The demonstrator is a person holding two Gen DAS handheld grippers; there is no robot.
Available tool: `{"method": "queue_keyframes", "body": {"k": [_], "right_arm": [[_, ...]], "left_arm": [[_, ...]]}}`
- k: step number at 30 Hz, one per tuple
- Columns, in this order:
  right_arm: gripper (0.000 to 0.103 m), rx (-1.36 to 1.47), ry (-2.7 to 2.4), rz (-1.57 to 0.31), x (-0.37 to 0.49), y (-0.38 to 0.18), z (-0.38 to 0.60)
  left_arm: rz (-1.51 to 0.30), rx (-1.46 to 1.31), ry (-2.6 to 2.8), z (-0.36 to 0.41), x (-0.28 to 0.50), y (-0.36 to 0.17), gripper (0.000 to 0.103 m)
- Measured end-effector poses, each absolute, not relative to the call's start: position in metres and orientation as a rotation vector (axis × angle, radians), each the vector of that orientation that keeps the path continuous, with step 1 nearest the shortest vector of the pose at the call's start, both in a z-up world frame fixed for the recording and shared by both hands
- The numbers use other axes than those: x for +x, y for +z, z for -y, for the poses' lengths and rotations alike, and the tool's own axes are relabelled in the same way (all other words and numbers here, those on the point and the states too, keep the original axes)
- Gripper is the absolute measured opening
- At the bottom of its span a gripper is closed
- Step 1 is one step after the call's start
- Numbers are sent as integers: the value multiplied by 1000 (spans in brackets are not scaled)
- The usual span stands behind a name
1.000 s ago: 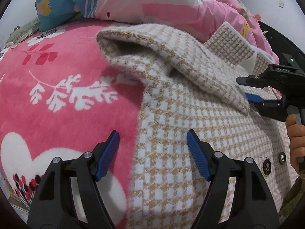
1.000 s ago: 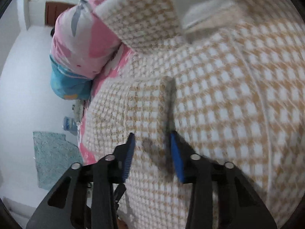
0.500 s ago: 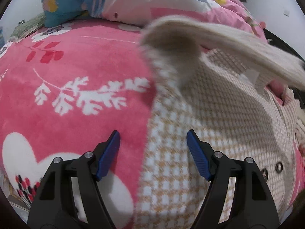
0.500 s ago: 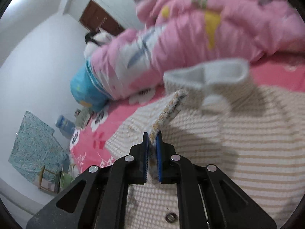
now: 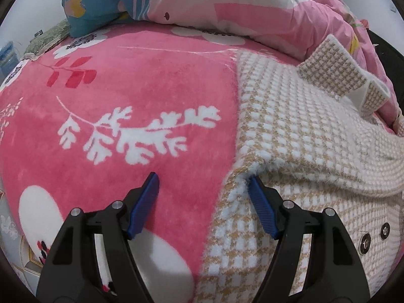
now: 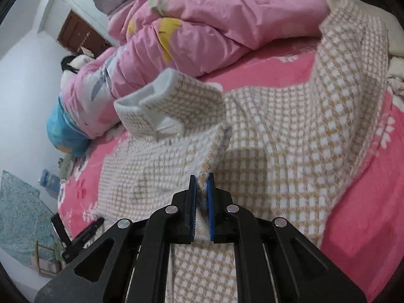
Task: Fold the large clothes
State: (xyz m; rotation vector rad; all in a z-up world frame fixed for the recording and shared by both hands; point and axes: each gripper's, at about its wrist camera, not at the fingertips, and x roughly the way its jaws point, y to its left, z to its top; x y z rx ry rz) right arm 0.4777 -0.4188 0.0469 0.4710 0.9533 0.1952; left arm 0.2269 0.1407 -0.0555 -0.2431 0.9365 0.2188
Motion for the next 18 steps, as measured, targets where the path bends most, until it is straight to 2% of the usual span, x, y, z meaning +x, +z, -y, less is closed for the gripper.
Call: {"method": "queue_keyframes", "body": {"k": [3,7,9,12,14,17,18], "right_arm": [[8,430,179,-970,485,43,420],[13,432,128,-1117,496,1,433],[26,439,143,-1124,493,-7,437],[35,375,196,-1127,490,-9,428],[35,305,181,-1146,491,-14,418],[13,203,155,-1139,497,-7,403],[10,178,151,-1120,498,0,400]], "left_arm": [[-941,-230,216,-139,225,-54,69],[-938,-240,189,-143,215,-50,69],[-914,-248,166,-146,207,-43,69],[-845,-207,123,-144,193,-25,69],[-814,-186,114,-142,188,-13,69],[-799,-221,100,-145,186,-2,69],[-799,-240,93,-147,185,2,69]]}}
